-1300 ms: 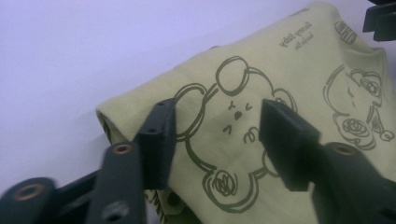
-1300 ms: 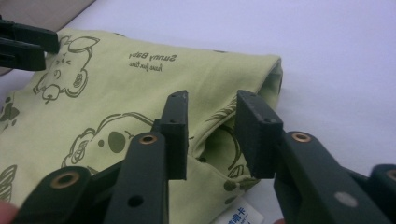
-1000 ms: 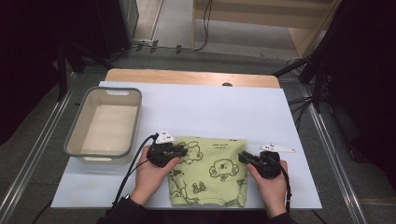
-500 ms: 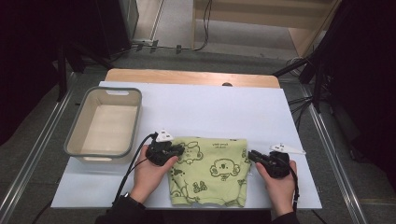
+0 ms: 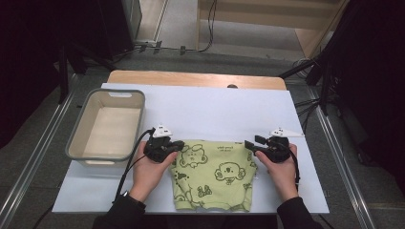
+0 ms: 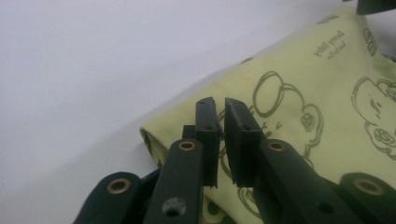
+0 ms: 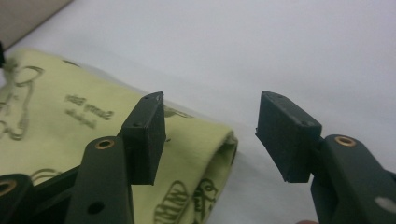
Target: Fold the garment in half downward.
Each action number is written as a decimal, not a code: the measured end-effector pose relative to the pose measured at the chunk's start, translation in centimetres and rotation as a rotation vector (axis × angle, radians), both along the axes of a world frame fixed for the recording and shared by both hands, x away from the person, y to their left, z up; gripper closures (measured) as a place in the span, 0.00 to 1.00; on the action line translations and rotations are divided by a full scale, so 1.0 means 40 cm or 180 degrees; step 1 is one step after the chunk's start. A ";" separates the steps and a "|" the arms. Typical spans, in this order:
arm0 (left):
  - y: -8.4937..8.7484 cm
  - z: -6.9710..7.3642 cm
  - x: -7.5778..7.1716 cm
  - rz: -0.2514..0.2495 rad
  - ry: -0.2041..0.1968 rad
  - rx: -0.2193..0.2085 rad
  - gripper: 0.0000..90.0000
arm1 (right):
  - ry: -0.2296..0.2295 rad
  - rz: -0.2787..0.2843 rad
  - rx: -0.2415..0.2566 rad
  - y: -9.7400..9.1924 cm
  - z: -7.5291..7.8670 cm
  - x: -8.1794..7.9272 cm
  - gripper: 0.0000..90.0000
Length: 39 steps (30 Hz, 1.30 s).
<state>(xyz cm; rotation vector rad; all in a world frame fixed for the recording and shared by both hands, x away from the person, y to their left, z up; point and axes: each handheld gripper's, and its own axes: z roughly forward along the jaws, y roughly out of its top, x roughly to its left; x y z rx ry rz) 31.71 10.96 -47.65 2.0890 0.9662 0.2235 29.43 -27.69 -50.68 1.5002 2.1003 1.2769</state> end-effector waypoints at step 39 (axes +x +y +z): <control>0.011 -0.073 0.085 -0.0045 0.0338 -0.0101 0.73 | 0.0211 0.0166 -0.0261 0.011 -0.045 0.026 0.92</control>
